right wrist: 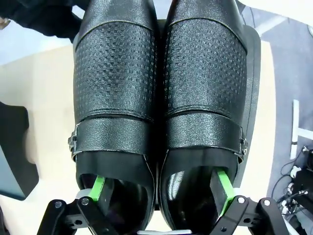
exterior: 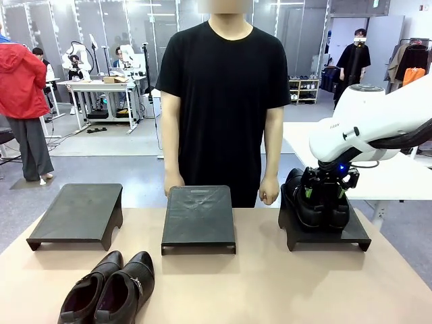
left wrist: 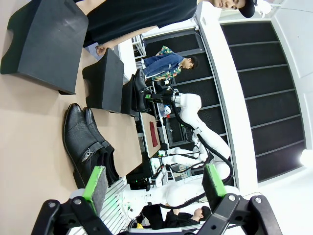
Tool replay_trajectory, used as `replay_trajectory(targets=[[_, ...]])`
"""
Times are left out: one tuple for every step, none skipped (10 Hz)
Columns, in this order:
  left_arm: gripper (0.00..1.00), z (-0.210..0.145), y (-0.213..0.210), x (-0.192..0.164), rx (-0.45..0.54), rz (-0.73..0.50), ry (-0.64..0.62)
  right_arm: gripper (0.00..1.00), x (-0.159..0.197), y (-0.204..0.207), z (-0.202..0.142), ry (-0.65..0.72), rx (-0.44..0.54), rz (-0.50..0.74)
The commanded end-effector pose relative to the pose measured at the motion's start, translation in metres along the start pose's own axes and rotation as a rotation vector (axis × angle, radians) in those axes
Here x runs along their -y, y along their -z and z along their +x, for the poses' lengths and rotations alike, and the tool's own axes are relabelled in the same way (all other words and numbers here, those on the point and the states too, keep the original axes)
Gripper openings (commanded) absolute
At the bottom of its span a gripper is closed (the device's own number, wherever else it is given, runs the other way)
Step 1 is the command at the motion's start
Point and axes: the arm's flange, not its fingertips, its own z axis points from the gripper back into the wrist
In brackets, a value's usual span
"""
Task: Place the shoes on the stand as instructed by the person.
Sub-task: Pick up another pair of Shoes and place it on the Shoes Stand indicated by the person.
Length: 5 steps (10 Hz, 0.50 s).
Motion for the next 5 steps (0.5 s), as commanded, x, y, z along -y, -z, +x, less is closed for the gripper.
replay_trajectory(targets=[[1.0, 0.0, -0.002, 0.0, -0.004, -0.005, 0.014, 1.0, -0.002, -0.049, 0.007, -0.022, 0.051, 0.059], [1.0, 0.0, -0.002, 0.0, -0.004, -0.005, 0.014, 1.0, 0.01, -0.084, 0.003, -0.014, 0.033, 0.109], [1.0, 0.0, -0.002, 0.0, -0.004, -0.005, 0.014, 1.0, 0.025, -0.103, -0.005, -0.018, 0.007, 0.159], [1.0, 0.0, -0.002, 0.0, -0.004, -0.005, 0.014, 1.0, 0.04, -0.118, -0.014, -0.014, -0.023, 0.258], [1.0, 0.0, -0.002, 0.0, -0.004, -0.005, 0.014, 1.0, 0.056, -0.133, -0.024, -0.016, -0.045, 0.332]])
